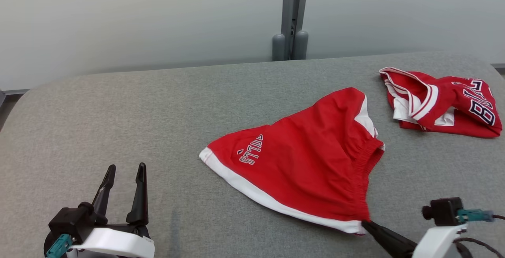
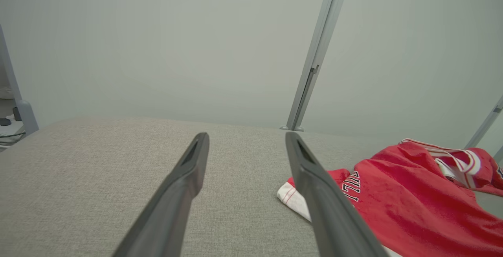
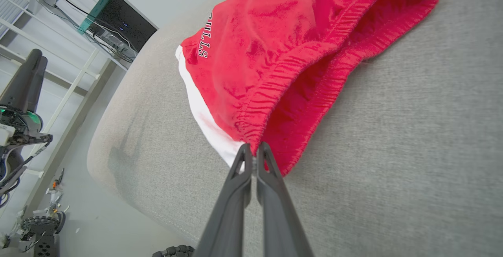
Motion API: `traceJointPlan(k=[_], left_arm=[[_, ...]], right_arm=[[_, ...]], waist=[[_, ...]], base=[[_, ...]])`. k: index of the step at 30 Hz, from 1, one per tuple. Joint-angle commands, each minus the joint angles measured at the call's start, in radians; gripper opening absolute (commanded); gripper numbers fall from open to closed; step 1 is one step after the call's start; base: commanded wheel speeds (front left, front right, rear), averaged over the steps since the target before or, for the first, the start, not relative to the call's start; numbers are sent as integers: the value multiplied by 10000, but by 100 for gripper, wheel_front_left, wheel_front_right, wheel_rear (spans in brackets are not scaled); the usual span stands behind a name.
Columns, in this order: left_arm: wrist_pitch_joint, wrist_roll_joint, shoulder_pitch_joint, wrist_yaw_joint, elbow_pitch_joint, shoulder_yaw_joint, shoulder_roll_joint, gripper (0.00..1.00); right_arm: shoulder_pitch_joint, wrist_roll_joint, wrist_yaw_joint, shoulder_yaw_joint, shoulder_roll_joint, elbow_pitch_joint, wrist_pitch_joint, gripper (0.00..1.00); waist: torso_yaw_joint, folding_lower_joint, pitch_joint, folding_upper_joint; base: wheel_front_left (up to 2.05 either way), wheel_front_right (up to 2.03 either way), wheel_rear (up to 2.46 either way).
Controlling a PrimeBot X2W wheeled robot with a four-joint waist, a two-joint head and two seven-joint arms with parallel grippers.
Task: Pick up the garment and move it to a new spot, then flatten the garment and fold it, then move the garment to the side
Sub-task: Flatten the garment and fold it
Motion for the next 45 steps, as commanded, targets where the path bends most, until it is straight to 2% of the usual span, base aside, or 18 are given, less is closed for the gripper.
traceJointPlan(k=[1, 4, 7, 9, 10, 11, 17, 22, 25, 29, 32, 37, 40, 45], left_arm=[[6, -19, 90, 55, -29, 46, 65, 100], [6, -26, 71, 62, -37, 55, 92, 100], [6, -20, 42, 62, -31, 36, 102, 100], [6, -24, 26, 59, -3, 21, 107, 100], [6, -27, 12, 58, 9, 9, 108, 100], [6, -30, -4, 55, 21, -2, 111, 100], [6, -61, -37, 41, 76, -50, 130, 100], [6, -82, 9, 64, 63, -42, 186, 100], [6, -90, 81, 94, 36, -43, 185, 100], [6, -97, 105, 138, 5, -83, 172, 100], [6, -116, 108, 156, -14, -105, 165, 100], [6, -142, 121, 166, -12, -157, 157, 100], [6, -161, 115, 194, -19, -189, 141, 100], [6, -190, 144, 197, -45, -285, 71, 100]], right_arm=[[232, 173, 5, -125, -392, -244, 85, 0], [413, 52, 3, -304, -890, -221, 122, 0], [494, -111, 3, -475, -1083, 43, 70, 0], [514, -162, 5, -585, -974, 235, 31, 0], [512, -242, 3, -646, -906, 377, -8, 32], [509, -304, 3, -692, -819, 519, -12, 100], [435, -491, 3, -1037, -498, 629, -226, 100], [571, -900, 3, -2003, -614, 218, -1085, 100], [586, -1588, 3, -2723, -503, 122, -1838, 100], [607, -2839, 5, -4060, 374, 330, -2378, 100], [700, -4055, 3, -5398, 1464, 323, -2494, 100], [1181, -6651, 3, -7415, 3356, -536, -2484, 100], [1473, -7785, 3, -7751, 3969, -728, -2486, 100], [1692, -8924, 5, -7854, 4342, -378, -2488, 100]], waist=[[-170, 0, 43, 0], [-291, 0, 90, 0], [-363, 0, 129, 0], [-390, 0, 148, 0], [-395, 0, 156, 0], [-395, 0, 160, 0], [-378, 0, 131, 0], [-323, 0, 29, 0], [-316, 0, -31, 0], [-312, 0, -105, 0], [-288, 0, -145, 0], [-224, 0, -202, 0], [-180, 0, -252, 0], [-168, 0, -312, 0]], base=[[0, 0, 0], [0, 0, 0], [0, 0, 0], [0, 0, 0], [0, 0, 0], [0, 0, 0], [0, 0, 0], [0, 0, 0], [0, 0, 0], [0, 0, 0], [0, 0, 0], [0, 0, 0], [0, 0, 0], [0, 0, 0]])
